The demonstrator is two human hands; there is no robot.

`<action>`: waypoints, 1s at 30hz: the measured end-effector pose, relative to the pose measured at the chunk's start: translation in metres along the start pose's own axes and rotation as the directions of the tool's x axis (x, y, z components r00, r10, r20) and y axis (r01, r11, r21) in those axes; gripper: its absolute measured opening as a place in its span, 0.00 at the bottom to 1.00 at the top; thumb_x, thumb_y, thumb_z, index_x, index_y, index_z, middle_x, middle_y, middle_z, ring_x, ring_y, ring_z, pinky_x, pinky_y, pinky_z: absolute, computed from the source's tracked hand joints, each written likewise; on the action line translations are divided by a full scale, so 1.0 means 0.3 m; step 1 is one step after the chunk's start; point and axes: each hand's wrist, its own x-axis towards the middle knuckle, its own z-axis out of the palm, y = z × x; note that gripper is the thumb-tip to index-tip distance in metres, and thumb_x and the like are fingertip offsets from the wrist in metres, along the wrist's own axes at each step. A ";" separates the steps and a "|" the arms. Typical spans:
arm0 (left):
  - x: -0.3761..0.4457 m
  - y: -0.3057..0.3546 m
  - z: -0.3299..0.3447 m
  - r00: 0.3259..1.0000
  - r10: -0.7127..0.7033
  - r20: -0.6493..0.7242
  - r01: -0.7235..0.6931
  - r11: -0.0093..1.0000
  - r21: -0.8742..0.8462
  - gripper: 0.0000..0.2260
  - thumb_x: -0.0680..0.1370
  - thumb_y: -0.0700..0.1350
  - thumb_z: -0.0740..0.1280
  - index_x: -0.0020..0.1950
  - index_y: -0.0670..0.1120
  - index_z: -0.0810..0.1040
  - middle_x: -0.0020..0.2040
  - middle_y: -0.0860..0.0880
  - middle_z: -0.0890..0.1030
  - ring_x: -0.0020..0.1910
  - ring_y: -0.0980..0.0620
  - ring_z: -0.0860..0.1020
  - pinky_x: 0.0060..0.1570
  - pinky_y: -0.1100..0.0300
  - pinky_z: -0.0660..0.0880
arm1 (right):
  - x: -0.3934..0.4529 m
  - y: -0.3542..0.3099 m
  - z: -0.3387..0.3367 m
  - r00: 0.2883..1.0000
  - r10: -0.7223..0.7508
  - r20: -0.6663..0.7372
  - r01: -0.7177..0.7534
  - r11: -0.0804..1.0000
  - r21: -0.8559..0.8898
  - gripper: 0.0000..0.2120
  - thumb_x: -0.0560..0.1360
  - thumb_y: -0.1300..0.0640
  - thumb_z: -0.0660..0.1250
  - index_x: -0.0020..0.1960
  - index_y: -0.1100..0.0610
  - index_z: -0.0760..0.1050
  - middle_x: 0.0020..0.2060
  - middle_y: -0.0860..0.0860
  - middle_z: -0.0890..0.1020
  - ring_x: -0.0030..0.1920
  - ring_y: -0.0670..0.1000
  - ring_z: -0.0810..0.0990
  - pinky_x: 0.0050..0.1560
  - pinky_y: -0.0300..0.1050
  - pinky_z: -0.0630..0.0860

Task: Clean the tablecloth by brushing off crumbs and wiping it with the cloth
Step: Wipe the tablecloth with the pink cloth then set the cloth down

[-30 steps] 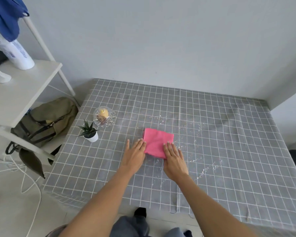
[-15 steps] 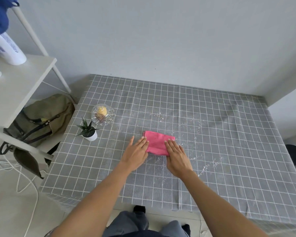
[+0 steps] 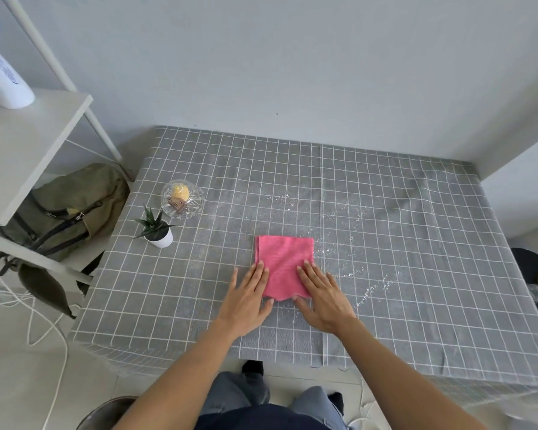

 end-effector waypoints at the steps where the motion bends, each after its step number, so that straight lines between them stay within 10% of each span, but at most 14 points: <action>1: -0.007 -0.011 0.003 1.000 0.011 -0.010 -0.011 0.999 -0.038 0.36 0.76 0.65 0.32 0.77 0.45 0.40 0.77 0.48 0.38 0.77 0.51 0.41 0.72 0.45 0.34 | -0.003 -0.003 -0.007 1.000 0.000 -0.006 0.000 1.000 0.004 0.42 0.72 0.28 0.34 0.78 0.51 0.38 0.75 0.48 0.37 0.76 0.47 0.37 0.75 0.50 0.37; 15: 0.134 -0.310 -0.047 0.949 -0.269 -0.166 0.244 0.957 -0.159 0.24 0.83 0.50 0.44 0.78 0.43 0.45 0.79 0.46 0.44 0.78 0.50 0.44 0.75 0.53 0.42 | 0.238 -0.187 -0.032 0.977 0.137 -0.161 -0.120 0.987 0.111 0.33 0.78 0.34 0.38 0.79 0.48 0.42 0.77 0.51 0.37 0.77 0.52 0.36 0.75 0.54 0.35; 30: 0.103 -0.395 0.019 0.940 -0.254 -0.227 0.224 0.963 -0.149 0.25 0.83 0.53 0.43 0.79 0.49 0.47 0.79 0.51 0.46 0.77 0.55 0.44 0.76 0.51 0.44 | 0.286 -0.210 0.082 0.950 0.210 -0.231 -0.208 0.978 0.037 0.36 0.77 0.30 0.44 0.78 0.46 0.40 0.78 0.50 0.39 0.77 0.51 0.37 0.75 0.58 0.38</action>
